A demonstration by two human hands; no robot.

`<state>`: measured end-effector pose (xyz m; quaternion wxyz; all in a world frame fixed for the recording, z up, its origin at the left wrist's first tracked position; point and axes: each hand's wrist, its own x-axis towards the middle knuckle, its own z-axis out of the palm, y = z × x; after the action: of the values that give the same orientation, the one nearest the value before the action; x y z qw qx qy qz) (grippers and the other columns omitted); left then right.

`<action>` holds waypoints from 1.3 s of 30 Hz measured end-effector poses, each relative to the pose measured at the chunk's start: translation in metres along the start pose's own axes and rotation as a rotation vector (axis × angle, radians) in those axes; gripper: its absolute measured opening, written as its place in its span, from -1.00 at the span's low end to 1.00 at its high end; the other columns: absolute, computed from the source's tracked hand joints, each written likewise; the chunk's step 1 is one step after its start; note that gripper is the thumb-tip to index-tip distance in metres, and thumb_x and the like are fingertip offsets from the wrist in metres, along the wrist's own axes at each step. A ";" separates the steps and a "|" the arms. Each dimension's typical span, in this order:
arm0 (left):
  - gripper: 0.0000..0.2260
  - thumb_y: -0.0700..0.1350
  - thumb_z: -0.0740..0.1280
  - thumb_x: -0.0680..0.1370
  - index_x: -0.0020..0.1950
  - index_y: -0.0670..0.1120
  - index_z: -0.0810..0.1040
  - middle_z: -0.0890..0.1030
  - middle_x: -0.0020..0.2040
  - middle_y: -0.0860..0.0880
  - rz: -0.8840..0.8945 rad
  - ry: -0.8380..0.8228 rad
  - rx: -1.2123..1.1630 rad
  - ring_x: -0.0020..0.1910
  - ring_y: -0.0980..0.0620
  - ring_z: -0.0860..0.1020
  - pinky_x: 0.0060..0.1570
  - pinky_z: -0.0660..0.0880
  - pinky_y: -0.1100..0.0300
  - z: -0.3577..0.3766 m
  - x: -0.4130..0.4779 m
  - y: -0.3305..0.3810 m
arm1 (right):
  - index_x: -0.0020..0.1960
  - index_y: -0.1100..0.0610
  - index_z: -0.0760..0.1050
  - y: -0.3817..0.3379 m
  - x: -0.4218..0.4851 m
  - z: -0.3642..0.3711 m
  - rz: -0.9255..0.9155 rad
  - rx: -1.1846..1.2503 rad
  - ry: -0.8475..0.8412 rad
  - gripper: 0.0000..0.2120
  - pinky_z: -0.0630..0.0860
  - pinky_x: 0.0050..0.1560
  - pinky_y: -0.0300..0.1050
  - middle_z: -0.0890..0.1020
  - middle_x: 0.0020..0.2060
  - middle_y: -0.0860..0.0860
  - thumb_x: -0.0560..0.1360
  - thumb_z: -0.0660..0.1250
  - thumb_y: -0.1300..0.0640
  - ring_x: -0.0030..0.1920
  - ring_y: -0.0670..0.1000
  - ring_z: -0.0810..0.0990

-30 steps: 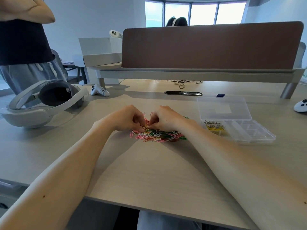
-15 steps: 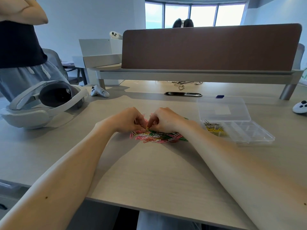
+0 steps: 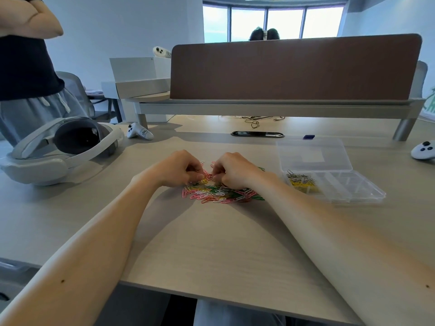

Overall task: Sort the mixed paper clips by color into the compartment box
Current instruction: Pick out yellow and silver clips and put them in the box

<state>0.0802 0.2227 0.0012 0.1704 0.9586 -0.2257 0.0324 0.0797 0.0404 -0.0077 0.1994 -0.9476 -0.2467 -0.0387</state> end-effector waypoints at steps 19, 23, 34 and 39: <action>-0.84 -0.27 0.25 0.59 0.09 -0.14 0.59 0.65 -0.20 -0.13 -0.198 0.150 -0.193 -0.44 0.10 0.54 -0.37 0.51 0.32 -0.003 0.000 -0.013 | 0.11 0.13 0.66 -0.018 0.013 0.008 -0.009 0.029 -0.007 -0.80 0.52 -0.03 -0.13 0.67 -0.01 0.04 0.49 0.42 0.16 -0.06 0.00 0.58; -0.84 -0.27 0.25 0.59 0.08 -0.14 0.60 0.67 -0.18 -0.14 -0.192 0.151 -0.168 -0.49 0.16 0.53 -0.43 0.49 0.36 0.001 0.002 -0.015 | 0.05 0.09 0.67 -0.019 0.011 0.004 -0.016 0.006 -0.026 -0.84 0.39 -0.15 -0.19 0.58 -0.17 -0.04 0.48 0.45 0.13 -0.13 -0.05 0.52; -0.85 -0.27 0.25 0.59 0.00 -0.12 0.60 0.66 -0.22 -0.10 -0.195 0.122 -0.175 -0.52 0.19 0.50 -0.41 0.47 0.39 0.003 0.002 -0.013 | 0.02 0.12 0.65 -0.012 0.011 0.007 0.001 -0.061 -0.020 -0.88 0.56 -0.02 -0.04 0.65 -0.05 0.06 0.49 0.41 0.21 -0.08 0.06 0.58; -0.86 -0.26 0.19 0.61 0.01 -0.13 0.53 0.61 -0.22 -0.04 -0.190 0.060 -0.216 -0.30 0.09 0.49 -0.24 0.43 0.25 0.003 0.001 -0.006 | 0.05 0.19 0.64 -0.009 0.009 0.000 0.019 0.000 -0.001 -0.85 0.48 -0.08 -0.13 0.61 -0.11 0.05 0.50 0.39 0.21 -0.07 0.03 0.57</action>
<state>0.0836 0.2264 -0.0039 0.2814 0.9504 -0.1309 0.0204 0.0828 0.0517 -0.0034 0.1998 -0.9498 -0.2380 -0.0361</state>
